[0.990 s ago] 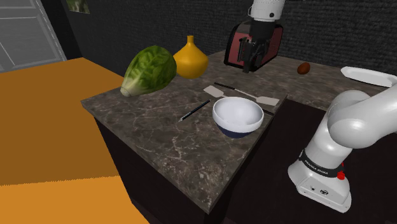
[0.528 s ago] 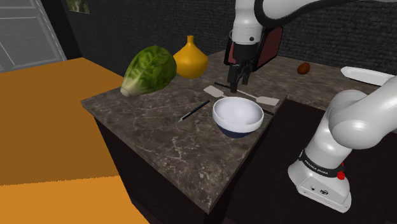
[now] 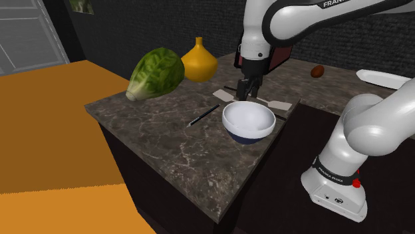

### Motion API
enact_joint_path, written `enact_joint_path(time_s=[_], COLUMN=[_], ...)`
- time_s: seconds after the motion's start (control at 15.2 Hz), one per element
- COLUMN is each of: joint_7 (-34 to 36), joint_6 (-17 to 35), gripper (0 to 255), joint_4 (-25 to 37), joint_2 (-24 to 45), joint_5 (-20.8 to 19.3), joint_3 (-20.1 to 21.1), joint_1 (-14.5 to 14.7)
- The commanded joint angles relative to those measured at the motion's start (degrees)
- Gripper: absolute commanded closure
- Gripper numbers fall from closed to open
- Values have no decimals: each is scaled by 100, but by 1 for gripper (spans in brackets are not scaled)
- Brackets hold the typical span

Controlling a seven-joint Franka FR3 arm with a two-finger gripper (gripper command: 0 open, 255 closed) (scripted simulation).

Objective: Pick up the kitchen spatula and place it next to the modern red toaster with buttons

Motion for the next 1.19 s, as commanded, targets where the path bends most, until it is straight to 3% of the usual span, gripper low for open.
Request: enact_joint_path(time_s=[0.0, 0.33, 0.4, 1.12], joint_7=[5, 5, 5, 7], joint_6=[32, 31, 31, -134], gripper=[0, 0, 255, 255], joint_4=[-20, -19, -19, 109], joint_2=[10, 10, 10, -27], joint_5=[4, 4, 4, -4], joint_3=[6, 6, 6, -6], joint_1=[3, 3, 3, 0])
